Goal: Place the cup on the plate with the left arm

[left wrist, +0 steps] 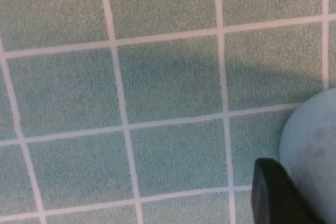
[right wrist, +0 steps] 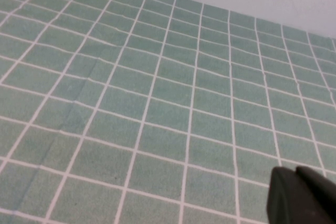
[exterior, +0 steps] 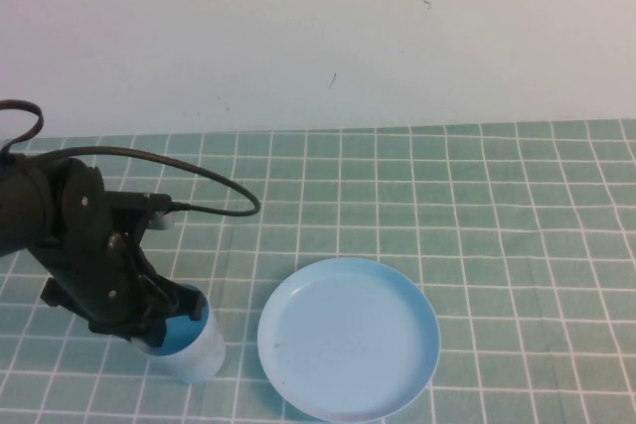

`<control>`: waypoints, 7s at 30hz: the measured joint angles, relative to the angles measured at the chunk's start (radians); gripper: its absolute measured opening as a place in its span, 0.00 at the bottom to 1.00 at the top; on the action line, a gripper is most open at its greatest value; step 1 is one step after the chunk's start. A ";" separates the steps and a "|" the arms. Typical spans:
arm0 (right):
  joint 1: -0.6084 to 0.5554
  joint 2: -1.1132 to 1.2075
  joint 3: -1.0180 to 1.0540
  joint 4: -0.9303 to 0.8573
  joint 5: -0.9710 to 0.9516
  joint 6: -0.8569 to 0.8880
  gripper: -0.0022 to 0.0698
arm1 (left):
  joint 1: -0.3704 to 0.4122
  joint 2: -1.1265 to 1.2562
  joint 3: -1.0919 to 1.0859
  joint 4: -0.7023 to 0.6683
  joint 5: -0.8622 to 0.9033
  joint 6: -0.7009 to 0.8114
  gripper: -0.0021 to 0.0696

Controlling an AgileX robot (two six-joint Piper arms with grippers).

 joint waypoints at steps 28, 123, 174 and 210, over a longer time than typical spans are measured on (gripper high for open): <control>0.000 0.000 0.000 0.000 0.000 0.000 0.03 | -0.318 0.074 -0.423 -0.079 0.208 0.077 0.05; 0.000 0.000 0.000 0.000 0.000 0.000 0.03 | -0.085 -1.252 0.198 0.016 0.511 -0.281 0.03; 0.000 0.000 0.000 0.000 0.000 0.000 0.03 | 0.059 -1.694 1.001 0.132 -0.696 -0.281 0.03; 0.000 0.000 0.000 0.000 0.000 0.000 0.03 | 0.149 -1.699 1.002 0.120 -0.409 -0.281 0.03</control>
